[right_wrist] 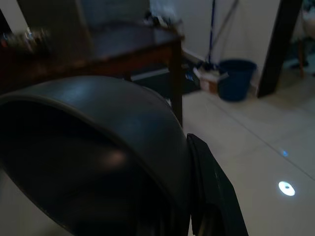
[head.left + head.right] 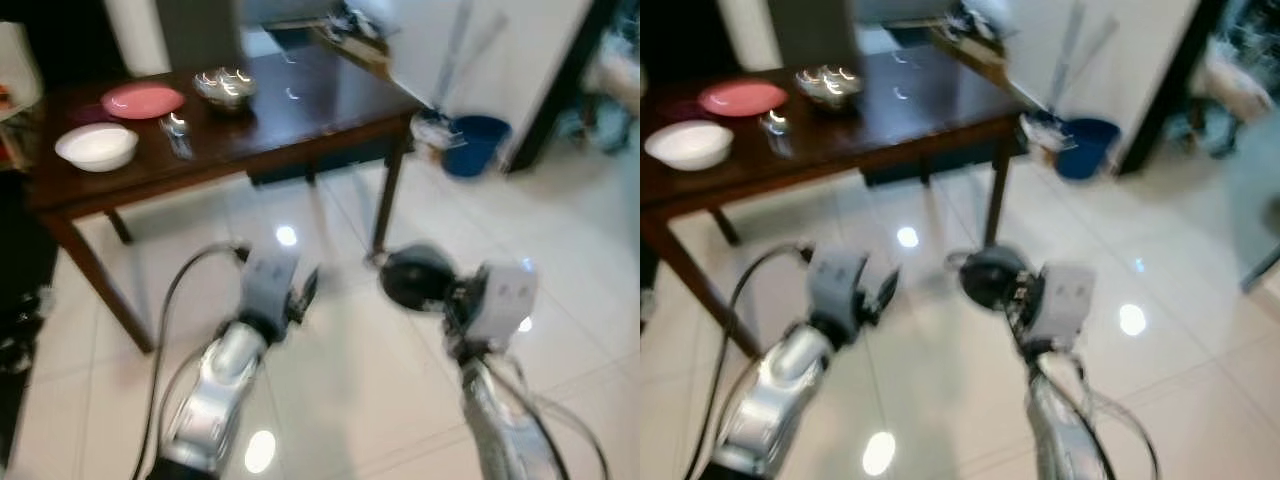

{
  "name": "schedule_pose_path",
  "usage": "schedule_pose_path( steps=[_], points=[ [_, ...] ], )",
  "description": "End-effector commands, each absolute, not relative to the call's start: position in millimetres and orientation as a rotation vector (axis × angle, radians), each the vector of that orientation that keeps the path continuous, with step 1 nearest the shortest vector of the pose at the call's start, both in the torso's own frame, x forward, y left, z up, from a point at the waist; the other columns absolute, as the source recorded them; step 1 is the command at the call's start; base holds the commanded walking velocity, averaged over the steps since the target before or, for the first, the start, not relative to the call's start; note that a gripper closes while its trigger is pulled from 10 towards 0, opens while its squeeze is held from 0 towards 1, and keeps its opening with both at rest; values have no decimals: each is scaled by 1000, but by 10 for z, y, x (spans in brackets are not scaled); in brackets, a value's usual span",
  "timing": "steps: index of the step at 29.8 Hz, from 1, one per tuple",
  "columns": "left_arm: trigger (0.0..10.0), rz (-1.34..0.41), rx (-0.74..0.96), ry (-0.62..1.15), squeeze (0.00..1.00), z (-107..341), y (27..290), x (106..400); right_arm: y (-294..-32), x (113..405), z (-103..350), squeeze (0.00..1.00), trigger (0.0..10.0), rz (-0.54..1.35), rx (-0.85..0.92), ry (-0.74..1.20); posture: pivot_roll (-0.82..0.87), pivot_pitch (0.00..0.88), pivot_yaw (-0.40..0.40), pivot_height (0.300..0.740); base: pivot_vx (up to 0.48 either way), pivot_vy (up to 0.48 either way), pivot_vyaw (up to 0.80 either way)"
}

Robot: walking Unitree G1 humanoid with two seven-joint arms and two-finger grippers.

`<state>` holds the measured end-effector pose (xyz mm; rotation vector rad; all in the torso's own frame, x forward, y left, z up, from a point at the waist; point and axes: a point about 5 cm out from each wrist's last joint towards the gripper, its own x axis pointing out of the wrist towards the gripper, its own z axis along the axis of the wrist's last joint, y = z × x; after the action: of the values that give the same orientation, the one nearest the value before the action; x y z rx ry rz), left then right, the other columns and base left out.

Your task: Setting the table

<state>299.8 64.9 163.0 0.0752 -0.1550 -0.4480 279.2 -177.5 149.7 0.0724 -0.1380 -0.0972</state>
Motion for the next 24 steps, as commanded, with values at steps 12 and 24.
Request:
schedule_pose_path(
  steps=[12,24],
  points=[
    [10000,-418,94,-117,24,1527,763,2997,-1688,2792,1493,0,10000,-75,86,-141,-137,0,106,740,470,0,0],
    [10000,-422,93,-116,27,1527,760,2990,-1695,2780,1489,0,10000,-81,84,-141,-138,0,110,740,472,0,0]
  ],
)
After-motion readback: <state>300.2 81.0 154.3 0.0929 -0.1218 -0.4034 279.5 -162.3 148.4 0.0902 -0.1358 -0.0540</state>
